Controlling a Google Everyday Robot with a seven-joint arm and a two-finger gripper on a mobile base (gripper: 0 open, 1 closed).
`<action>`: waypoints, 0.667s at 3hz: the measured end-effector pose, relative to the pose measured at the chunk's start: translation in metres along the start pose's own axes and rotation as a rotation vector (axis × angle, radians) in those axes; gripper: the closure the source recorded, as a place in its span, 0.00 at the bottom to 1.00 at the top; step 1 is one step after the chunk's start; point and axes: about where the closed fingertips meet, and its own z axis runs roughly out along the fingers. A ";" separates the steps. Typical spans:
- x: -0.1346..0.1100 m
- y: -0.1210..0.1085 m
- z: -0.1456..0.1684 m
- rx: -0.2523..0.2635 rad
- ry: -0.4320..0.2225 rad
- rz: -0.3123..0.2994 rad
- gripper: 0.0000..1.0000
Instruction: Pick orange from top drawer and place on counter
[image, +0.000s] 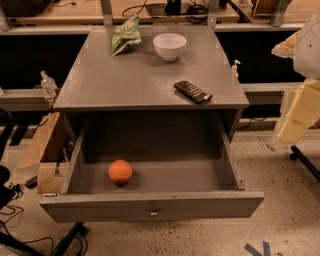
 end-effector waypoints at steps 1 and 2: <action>0.000 0.000 0.000 0.000 0.000 0.000 0.00; -0.004 -0.001 0.028 0.016 -0.063 -0.021 0.00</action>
Offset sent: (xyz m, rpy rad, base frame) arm 0.0252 0.0157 -0.0427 0.0820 -0.0857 0.0749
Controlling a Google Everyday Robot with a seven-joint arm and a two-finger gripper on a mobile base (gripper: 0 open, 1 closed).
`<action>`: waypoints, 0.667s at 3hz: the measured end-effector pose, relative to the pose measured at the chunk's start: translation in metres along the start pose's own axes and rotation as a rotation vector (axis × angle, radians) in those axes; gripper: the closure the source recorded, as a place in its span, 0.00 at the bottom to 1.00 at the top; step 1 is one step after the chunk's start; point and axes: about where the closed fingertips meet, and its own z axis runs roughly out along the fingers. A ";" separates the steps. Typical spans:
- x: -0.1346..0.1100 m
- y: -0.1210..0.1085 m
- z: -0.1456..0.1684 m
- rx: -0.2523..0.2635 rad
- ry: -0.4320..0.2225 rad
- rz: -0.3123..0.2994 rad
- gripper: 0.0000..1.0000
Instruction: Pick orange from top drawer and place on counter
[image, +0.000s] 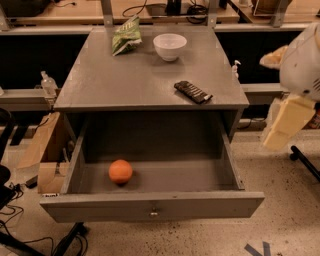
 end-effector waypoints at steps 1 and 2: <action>-0.004 -0.004 0.040 0.014 -0.097 0.009 0.00; -0.018 -0.006 0.082 0.004 -0.180 0.022 0.00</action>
Offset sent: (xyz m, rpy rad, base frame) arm 0.0704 0.0565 -0.1143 0.2808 -0.0491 0.0616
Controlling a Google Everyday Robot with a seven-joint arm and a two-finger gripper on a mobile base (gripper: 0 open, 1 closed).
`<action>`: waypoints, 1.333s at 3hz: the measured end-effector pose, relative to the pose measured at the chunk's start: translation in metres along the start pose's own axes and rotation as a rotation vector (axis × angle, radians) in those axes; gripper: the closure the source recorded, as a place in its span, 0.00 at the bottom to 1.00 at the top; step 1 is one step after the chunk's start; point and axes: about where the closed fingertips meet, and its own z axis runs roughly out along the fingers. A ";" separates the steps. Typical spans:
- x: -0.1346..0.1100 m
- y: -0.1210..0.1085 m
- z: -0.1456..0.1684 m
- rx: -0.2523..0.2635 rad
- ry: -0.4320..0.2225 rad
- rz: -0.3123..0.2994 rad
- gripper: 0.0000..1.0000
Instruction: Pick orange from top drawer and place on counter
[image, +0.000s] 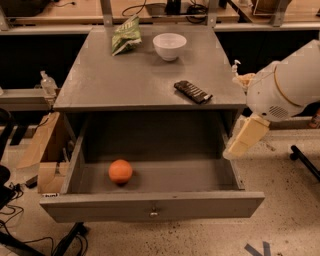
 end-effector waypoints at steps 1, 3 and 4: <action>-0.025 0.015 0.072 -0.045 -0.066 0.015 0.00; -0.043 0.021 0.129 -0.074 -0.110 -0.007 0.00; -0.061 0.023 0.184 -0.099 -0.156 -0.019 0.00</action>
Offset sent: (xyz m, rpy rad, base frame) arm 0.0217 0.0707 -0.0762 0.0821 0.0518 0.0273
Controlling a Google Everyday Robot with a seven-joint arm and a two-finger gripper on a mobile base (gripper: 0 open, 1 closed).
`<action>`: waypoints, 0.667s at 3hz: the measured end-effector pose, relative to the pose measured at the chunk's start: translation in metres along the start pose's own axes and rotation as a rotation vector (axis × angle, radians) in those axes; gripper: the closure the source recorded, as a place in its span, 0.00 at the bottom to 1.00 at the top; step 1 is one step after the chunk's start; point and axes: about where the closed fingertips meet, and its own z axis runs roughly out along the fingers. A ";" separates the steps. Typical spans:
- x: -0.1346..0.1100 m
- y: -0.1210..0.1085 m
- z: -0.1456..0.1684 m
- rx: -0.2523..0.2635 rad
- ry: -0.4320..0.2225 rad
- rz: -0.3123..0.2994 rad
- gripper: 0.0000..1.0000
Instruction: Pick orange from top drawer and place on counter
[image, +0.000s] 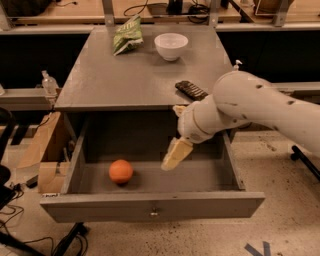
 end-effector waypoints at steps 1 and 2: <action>-0.001 0.000 0.051 -0.013 -0.064 0.004 0.00; 0.003 0.005 0.068 -0.014 -0.108 0.012 0.00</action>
Offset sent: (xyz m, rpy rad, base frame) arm 0.0204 0.0378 -0.0746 0.1587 -0.0123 0.0282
